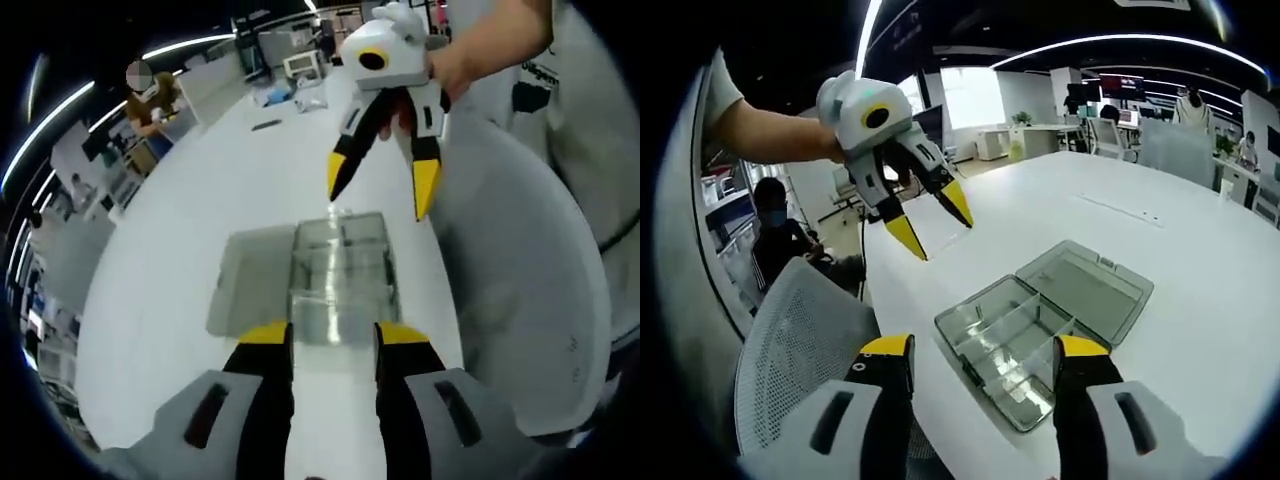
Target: Insert the divider into the dual guide fixture by aligning both edges with the guide slots and pushing it downward to the bottom, including one-sided entry, uneven engagement, binding, and posture correction.
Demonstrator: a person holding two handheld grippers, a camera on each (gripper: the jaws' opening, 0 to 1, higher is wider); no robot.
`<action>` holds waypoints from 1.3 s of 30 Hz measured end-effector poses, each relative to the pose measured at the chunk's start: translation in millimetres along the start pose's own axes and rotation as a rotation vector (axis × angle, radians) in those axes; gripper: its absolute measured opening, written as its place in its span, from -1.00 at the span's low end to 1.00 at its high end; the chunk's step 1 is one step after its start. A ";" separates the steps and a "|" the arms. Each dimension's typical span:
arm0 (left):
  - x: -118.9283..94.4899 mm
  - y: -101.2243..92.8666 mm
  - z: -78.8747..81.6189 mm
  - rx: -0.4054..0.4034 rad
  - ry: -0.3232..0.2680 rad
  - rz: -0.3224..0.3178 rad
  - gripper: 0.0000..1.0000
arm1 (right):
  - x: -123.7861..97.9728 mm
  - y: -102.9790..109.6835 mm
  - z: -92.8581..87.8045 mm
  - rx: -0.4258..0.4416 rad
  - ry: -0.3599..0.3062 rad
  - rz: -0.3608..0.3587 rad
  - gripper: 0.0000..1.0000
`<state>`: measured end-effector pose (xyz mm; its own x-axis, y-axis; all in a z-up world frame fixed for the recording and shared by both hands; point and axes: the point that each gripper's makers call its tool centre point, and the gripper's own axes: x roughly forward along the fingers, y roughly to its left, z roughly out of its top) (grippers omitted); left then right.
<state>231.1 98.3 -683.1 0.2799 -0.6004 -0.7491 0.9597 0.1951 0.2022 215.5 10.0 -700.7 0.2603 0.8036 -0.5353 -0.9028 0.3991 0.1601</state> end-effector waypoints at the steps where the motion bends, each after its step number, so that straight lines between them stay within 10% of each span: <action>1: 0.4 -0.3 2.2 0.000 -0.006 0.002 -0.44 | 0.2 -0.4 0.1 0.000 0.000 0.000 0.04; 39: 26.1 -9.4 39.0 0.069 -0.081 0.106 -0.44 | 6.8 2.3 31.0 0.162 -0.099 0.060 -0.21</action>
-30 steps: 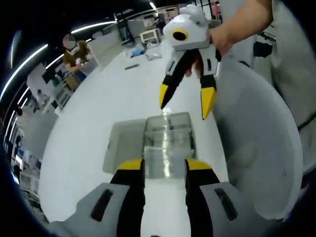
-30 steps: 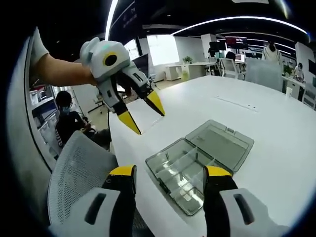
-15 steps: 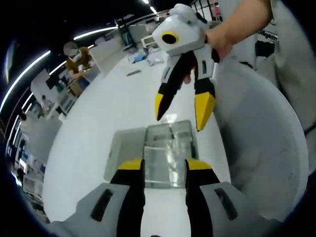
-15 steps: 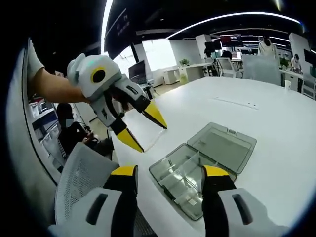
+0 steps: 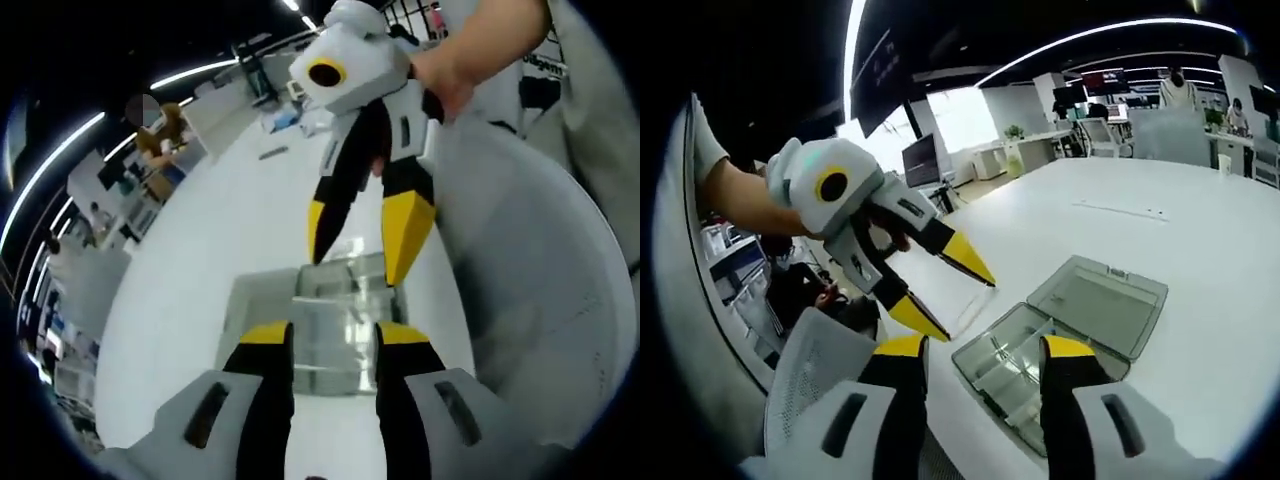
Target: Insert the divider into the dual guide fixture by aligning both edges with the guide slots and pushing it downward to the bottom, including one-sided entry, uneven engagement, binding, and posture correction.
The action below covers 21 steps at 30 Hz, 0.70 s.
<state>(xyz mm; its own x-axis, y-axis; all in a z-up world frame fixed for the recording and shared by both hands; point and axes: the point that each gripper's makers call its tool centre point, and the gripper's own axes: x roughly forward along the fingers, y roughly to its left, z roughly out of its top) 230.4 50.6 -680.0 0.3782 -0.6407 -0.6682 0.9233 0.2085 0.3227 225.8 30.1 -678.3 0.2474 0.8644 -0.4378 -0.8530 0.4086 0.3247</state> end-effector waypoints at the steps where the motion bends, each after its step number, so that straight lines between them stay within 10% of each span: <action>1: 0.2 0.1 0.3 0.003 0.000 0.001 -0.44 | -0.2 0.7 1.8 0.007 -0.007 0.004 -0.23; 21: 3.2 3.3 15.4 0.022 -0.029 0.031 -0.43 | 3.7 6.8 14.2 0.057 -0.039 0.048 -0.67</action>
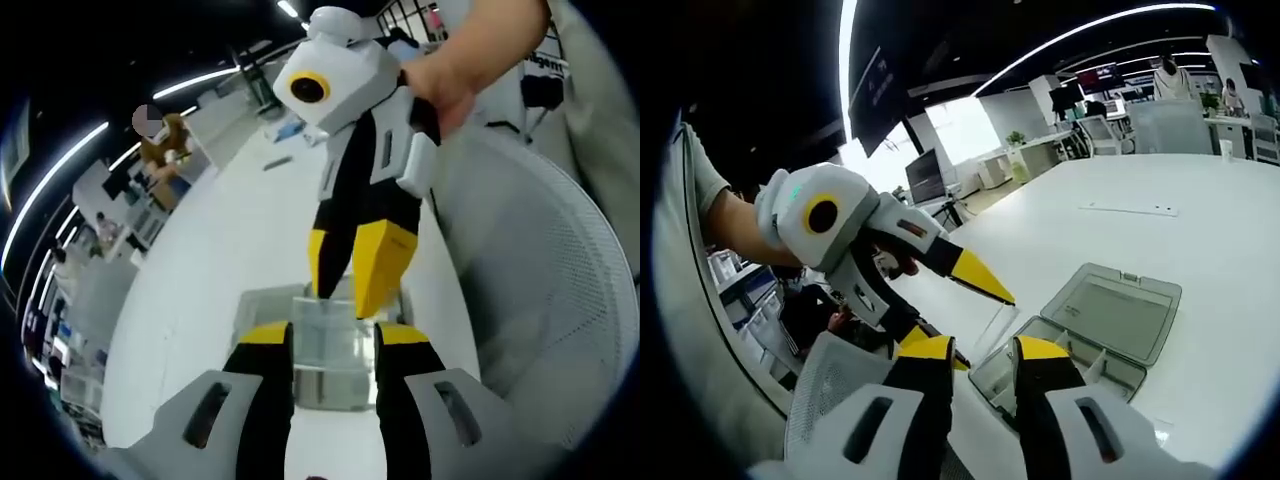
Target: Insert the divider into the dual guide fixture by aligning both edges with the guide slots and pushing it downward to the bottom, including one-sided entry, uneven engagement, binding, and posture correction.
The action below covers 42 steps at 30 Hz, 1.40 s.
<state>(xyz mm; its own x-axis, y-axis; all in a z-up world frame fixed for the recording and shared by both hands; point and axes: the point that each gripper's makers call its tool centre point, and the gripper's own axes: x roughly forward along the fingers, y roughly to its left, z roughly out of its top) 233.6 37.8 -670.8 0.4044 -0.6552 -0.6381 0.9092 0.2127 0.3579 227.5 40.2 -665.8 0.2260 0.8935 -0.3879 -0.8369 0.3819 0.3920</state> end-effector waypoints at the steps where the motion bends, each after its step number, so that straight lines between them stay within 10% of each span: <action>1: 0.2 -0.3 0.3 0.001 -0.001 0.001 -0.43 | 0.2 -0.7 -0.4 -0.001 0.001 0.000 -0.67; 42: 1.3 1.9 13.5 0.082 -0.009 0.050 -0.43 | 1.1 -4.5 -2.4 0.068 0.019 -0.009 -0.98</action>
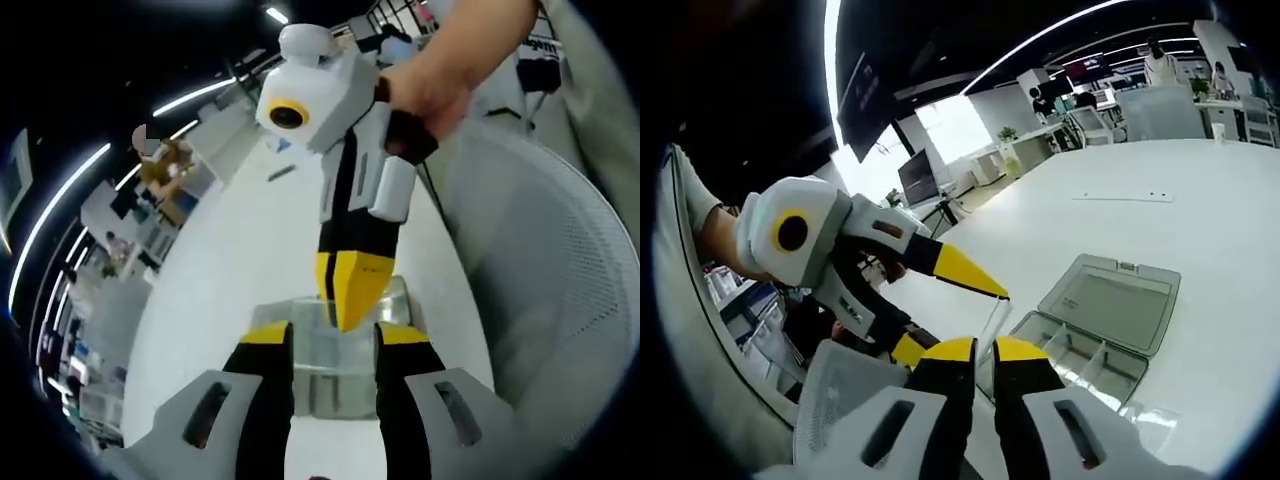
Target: Insert the divider into the dual guide fixture by aligning both edges with the guide slots and pushing it downward to the bottom, including one-sided entry, uneven engagement, binding, and posture correction.
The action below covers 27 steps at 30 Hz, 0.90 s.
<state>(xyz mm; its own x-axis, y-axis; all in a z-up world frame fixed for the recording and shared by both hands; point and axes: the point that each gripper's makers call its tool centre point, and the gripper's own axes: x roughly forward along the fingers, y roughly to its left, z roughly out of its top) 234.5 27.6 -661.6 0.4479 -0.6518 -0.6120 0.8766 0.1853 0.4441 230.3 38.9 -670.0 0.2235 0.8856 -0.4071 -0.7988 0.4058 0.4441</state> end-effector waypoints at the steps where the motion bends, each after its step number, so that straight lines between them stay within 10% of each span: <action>1: 0.0 0.0 -0.2 0.005 0.001 0.001 -0.43 | 0.4 -0.6 0.0 0.007 0.000 0.000 -0.98; 27: -8.4 7.2 -2.5 0.067 -0.022 0.056 -0.41 | 6.2 0.4 7.5 0.157 -0.013 0.016 -1.00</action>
<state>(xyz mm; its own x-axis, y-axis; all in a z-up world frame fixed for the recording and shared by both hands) 237.5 36.2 -654.9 0.4915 -0.6579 -0.5706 0.8361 0.1730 0.5206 235.6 46.2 -666.4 0.2190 0.8948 -0.3891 -0.7053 0.4207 0.5705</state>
